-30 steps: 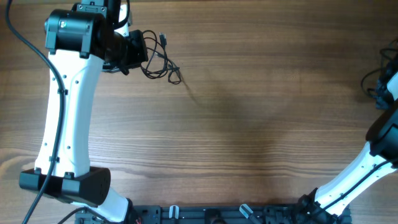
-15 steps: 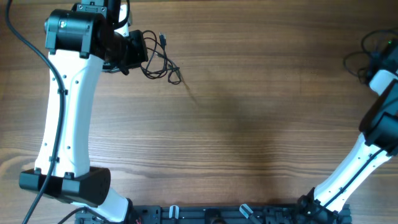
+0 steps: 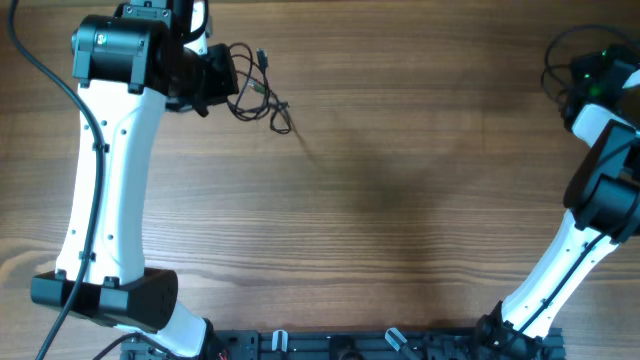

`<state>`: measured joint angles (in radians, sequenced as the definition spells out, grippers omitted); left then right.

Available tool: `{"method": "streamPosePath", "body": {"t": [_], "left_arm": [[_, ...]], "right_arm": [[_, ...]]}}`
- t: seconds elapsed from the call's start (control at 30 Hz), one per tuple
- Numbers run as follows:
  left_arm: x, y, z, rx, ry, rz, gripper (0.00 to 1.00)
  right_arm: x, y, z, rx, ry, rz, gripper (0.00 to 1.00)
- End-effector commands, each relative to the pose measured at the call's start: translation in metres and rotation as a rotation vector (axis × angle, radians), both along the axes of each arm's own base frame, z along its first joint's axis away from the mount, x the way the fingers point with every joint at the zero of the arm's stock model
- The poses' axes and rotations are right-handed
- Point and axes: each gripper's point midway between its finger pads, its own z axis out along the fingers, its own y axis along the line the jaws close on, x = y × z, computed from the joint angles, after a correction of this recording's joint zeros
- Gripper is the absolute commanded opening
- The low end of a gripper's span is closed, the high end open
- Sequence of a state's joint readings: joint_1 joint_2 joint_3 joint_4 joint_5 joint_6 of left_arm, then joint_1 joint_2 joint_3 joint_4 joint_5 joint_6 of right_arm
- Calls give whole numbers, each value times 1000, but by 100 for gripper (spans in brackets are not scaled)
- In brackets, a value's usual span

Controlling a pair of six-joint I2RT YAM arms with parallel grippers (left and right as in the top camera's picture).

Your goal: Untangle cables

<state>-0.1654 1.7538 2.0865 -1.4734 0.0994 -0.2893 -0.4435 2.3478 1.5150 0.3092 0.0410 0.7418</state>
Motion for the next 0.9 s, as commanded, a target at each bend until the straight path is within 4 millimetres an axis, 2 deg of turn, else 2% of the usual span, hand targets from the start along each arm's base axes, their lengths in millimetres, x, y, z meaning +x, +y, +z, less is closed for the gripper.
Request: {"method": "streamPosePath", "body": {"t": [0.0, 0.03, 0.1, 0.13, 0.2, 0.27, 0.33, 0.37, 0.4, 0.47, 0.5, 0.6, 0.67, 0.73, 0.8, 0.87], "left_arm": [[14, -4, 19, -41, -98, 27, 4], [26, -6, 25, -61, -149, 44, 4], [42, -9, 31, -85, -202, 66, 4], [54, -12, 31, -100, -229, 72, 4], [68, -17, 27, -123, -245, 78, 4], [80, -26, 16, -137, -234, 61, 4], [90, -48, -4, -173, -196, 12, 4], [93, -64, -16, -197, -171, -23, 4], [96, -89, -35, -219, -130, -75, 4], [96, -116, -57, -219, -88, -124, 4], [93, -136, -74, -213, -58, -160, 4], [88, -182, -116, -186, -6, -241, 4], [88, -192, -145, -95, 6, -242, 4], [90, -190, -167, -13, 14, -229, 4], [94, -191, -172, -11, 11, -226, 4], [104, -187, -168, -23, -16, -209, 4]], "right_arm": [[21, 101, 46, -19, -25, 553, 4], [22, 136, 68, -49, -72, 734, 4], [18, 176, 95, -26, -145, 901, 4], [14, 206, 116, -1, -207, 1015, 4], [7, 247, 142, 25, -276, 1145, 4], [2, 283, 161, 39, -303, 1223, 4], [-7, 321, 179, 42, -316, 1295, 5], [-11, 339, 190, 33, -330, 1328, 4], [-18, 360, 207, 12, -355, 1364, 4], [-22, 375, 225, -24, -378, 1371, 4], [-25, 382, 237, -48, -392, 1371, 4], [-35, 390, 262, -91, -435, 1388, 4], [-38, 391, 270, -102, -447, 1389, 4], [-41, 391, 270, -103, -440, 1391, 4], [-43, 391, 262, -72, -403, 1391, 4], [-46, 393, 254, -60, -370, 1400, 4]]}}
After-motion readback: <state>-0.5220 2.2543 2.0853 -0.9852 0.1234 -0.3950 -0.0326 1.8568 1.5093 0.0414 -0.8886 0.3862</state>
